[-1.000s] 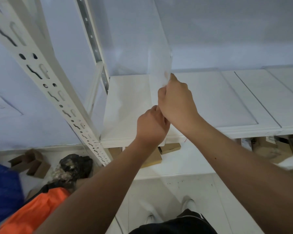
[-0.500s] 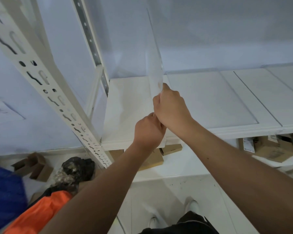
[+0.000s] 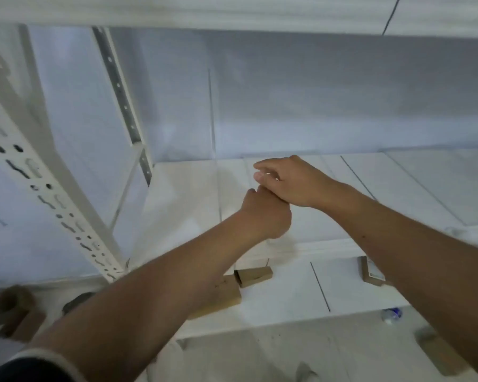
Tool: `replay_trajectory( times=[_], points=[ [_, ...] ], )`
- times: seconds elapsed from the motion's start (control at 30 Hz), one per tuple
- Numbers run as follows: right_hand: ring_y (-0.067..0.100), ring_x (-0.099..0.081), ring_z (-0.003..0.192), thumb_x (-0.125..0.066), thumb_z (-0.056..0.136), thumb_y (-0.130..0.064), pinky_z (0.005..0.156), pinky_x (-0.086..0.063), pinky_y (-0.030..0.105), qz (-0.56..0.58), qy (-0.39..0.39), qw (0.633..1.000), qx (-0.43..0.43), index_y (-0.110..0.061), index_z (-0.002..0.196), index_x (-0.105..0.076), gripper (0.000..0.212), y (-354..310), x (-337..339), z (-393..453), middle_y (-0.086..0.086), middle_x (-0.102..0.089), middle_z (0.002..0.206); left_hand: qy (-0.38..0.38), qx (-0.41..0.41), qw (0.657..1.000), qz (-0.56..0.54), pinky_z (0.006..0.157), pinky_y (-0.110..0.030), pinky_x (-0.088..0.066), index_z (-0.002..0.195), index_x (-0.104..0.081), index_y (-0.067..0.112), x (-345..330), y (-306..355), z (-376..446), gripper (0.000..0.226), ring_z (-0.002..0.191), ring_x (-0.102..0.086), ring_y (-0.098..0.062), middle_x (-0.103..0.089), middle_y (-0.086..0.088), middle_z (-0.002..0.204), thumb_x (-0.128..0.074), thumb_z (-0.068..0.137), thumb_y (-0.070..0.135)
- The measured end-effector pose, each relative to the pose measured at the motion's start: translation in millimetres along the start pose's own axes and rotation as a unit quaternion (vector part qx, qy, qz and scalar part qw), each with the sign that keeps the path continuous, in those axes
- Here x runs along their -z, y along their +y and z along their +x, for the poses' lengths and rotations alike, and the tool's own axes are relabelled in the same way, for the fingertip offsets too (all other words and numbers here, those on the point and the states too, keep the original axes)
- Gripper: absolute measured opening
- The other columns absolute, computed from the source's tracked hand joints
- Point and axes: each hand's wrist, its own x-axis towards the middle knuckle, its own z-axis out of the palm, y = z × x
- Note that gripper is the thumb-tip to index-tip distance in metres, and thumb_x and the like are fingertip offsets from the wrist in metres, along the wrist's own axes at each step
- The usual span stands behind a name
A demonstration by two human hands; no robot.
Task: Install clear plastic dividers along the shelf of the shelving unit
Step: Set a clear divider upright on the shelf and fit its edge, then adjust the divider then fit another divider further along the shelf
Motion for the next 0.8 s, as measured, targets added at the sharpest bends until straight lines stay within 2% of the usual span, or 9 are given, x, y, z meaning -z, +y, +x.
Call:
replay_trajectory(
  times=[0.07, 0.13, 0.27, 0.33, 0.43, 0.5, 0.63, 0.7, 0.8],
  points=[
    [0.022, -0.062, 0.092, -0.044, 0.098, -0.032, 0.083, -0.047, 0.036, 0.004, 0.03, 0.999, -0.016, -0.013, 0.097, -0.067, 0.029, 31.6, 13.7, 3.4, 0.002, -0.071, 0.097, 0.046, 0.025, 0.999, -0.001, 0.095, -0.042, -0.037, 0.139, -0.035, 0.004, 3.5, -2.2, 30.5, 0.049, 0.118, -0.044, -0.032, -0.04, -0.019, 0.139, -0.032, 0.098, 0.03],
    [0.028, -0.062, 0.093, -0.044, 0.097, -0.026, 0.083, -0.047, 0.038, 0.021, 0.025, 0.997, -0.071, -0.003, 0.093, -0.066, 0.032, 69.3, 16.5, 5.4, 0.01, -0.07, 0.098, 0.05, 0.066, 0.996, -0.036, 0.097, -0.044, -0.038, 0.139, -0.033, 0.006, -1.3, -4.3, 57.2, 0.051, 0.122, -0.043, -0.035, -0.04, -0.018, 0.137, -0.034, 0.097, 0.036],
    [0.032, -0.056, 0.119, -0.046, 0.095, -0.023, 0.086, -0.041, 0.027, 0.045, -0.044, 0.973, -0.22, -0.005, 0.105, -0.066, 0.029, 151.6, -10.1, -9.3, 0.018, -0.062, 0.126, -0.028, 0.194, 0.976, -0.091, 0.101, -0.049, -0.036, 0.141, -0.029, 0.01, -44.5, 1.4, 82.3, 0.059, 0.128, -0.039, -0.04, -0.031, -0.019, 0.145, -0.04, 0.094, 0.044],
    [0.033, -0.049, 0.128, -0.048, 0.092, -0.028, 0.099, -0.04, 0.031, 0.064, -0.094, 0.947, -0.299, -0.004, 0.127, -0.056, 0.043, 188.9, -33.4, -25.9, 0.018, -0.053, 0.138, -0.085, 0.227, 0.965, -0.102, 0.106, -0.054, -0.031, 0.147, -0.016, 0.015, -75.9, 11.3, 83.8, 0.074, 0.136, -0.026, -0.043, -0.013, -0.018, 0.155, -0.041, 0.09, 0.056],
    [0.037, -0.032, 0.137, -0.049, 0.084, -0.038, 0.112, -0.031, 0.042, 0.042, -0.105, 0.918, -0.38, -0.011, 0.139, -0.043, 0.062, 226.2, -57.9, -46.1, 0.019, -0.036, 0.148, -0.129, 0.244, 0.954, -0.115, 0.112, -0.061, -0.016, 0.15, 0.005, 0.027, -107.6, 28.8, 87.8, 0.092, 0.144, 0.0, -0.044, 0.018, -0.01, 0.159, -0.04, 0.083, 0.071],
    [0.039, -0.019, 0.142, -0.048, 0.088, -0.036, 0.115, -0.024, 0.046, 0.026, -0.105, 0.91, -0.399, -0.013, 0.143, -0.036, 0.061, 241.6, -65.0, -54.5, 0.022, -0.024, 0.153, -0.134, 0.25, 0.952, -0.118, 0.113, -0.062, -0.011, 0.149, 0.008, 0.032, -120.7, 43.1, 90.0, 0.098, 0.144, 0.006, -0.042, 0.023, -0.007, 0.158, -0.041, 0.078, 0.078],
    [0.04, -0.015, 0.142, -0.049, 0.086, -0.032, 0.116, -0.017, 0.045, 0.045, -0.093, 0.915, -0.391, -0.011, 0.14, -0.037, 0.059, 260.6, -77.8, -64.3, 0.026, -0.02, 0.152, -0.172, 0.276, 0.94, -0.101, 0.114, -0.06, 0.002, 0.149, 0.012, 0.033, -144.6, 62.3, 94.1, 0.106, 0.143, 0.019, -0.039, 0.026, -0.005, 0.157, -0.036, 0.07, 0.086],
    [0.041, -0.007, 0.145, -0.051, 0.086, -0.032, 0.118, -0.009, 0.045, 0.041, -0.091, 0.92, -0.379, -0.012, 0.141, -0.033, 0.061, 262.4, -83.2, -64.8, 0.028, -0.012, 0.155, -0.187, 0.285, 0.934, -0.104, 0.115, -0.057, 0.009, 0.147, 0.017, 0.033, -150.9, 63.6, 95.2, 0.109, 0.141, 0.026, -0.036, 0.03, -0.004, 0.155, -0.033, 0.068, 0.088],
    [0.042, 0.005, 0.147, -0.049, 0.088, -0.032, 0.118, 0.0, 0.046, 0.052, -0.096, 0.921, -0.375, -0.015, 0.148, -0.023, 0.067, 262.3, -87.1, -63.3, 0.03, 0.002, 0.157, -0.205, 0.282, 0.931, -0.106, 0.116, -0.053, 0.012, 0.145, 0.023, 0.034, -151.0, 59.1, 97.0, 0.114, 0.14, 0.031, -0.033, 0.035, -0.004, 0.153, -0.036, 0.065, 0.09]
  ],
)
